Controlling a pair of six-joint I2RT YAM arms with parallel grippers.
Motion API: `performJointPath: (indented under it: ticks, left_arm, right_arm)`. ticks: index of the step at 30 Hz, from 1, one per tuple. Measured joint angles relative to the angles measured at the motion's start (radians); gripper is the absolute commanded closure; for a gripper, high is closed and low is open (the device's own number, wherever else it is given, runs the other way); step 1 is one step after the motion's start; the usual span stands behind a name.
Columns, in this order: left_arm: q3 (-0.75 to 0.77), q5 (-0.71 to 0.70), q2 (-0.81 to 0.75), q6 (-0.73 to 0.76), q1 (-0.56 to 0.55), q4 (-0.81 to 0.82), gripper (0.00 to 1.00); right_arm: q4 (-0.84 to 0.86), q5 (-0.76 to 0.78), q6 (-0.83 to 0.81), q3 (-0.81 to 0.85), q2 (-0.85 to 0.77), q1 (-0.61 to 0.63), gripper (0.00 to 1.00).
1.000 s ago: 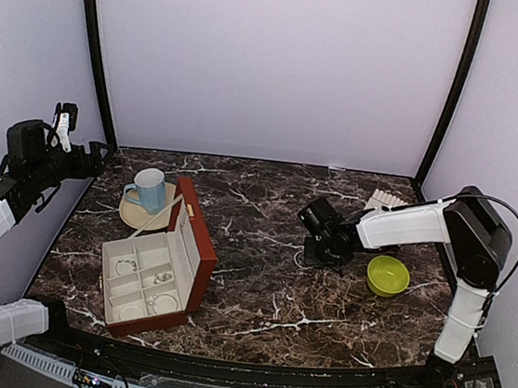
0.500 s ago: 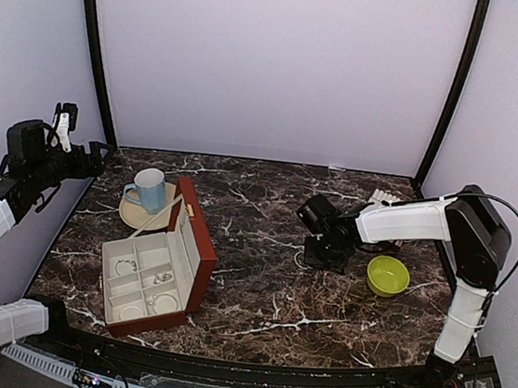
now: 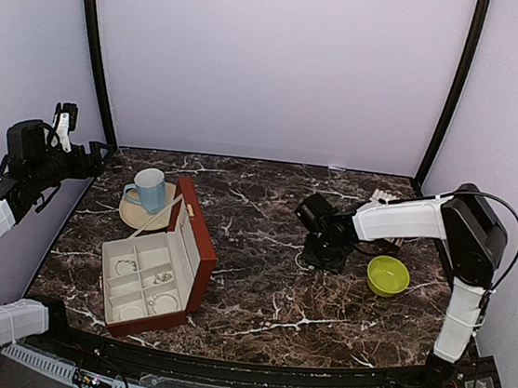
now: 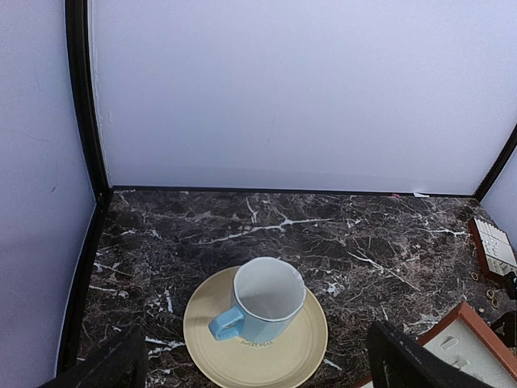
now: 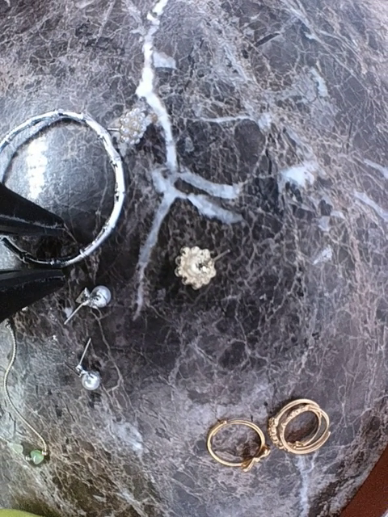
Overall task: Organize the mixed jewelry
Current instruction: Pick up the bangle from the center of the board.
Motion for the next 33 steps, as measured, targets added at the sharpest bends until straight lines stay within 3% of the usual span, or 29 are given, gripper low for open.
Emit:
performJointPath:
  ticks: [9,12,25,33]
  left_arm:
    - [0.0,0.0,0.0,0.0,0.0,0.0,0.03]
    - [0.0,0.0,0.0,0.0,0.0,0.0,0.03]
    - [0.0,0.001,0.0,0.0,0.0,0.0,0.03]
    - [-0.009,0.068,0.0,0.0,-0.005,0.016,0.06]
  right_arm:
    - [0.024,-0.005,0.039,-0.002,0.003,0.001,1.0]
    - [0.038,0.005,0.01,0.001,0.008,0.002,1.0]
    - [0.155,0.035,-0.366,-0.002,0.014,-0.003,1.0]
    - [0.18,-0.026,-0.453,-0.008,-0.024,-0.031,1.0]
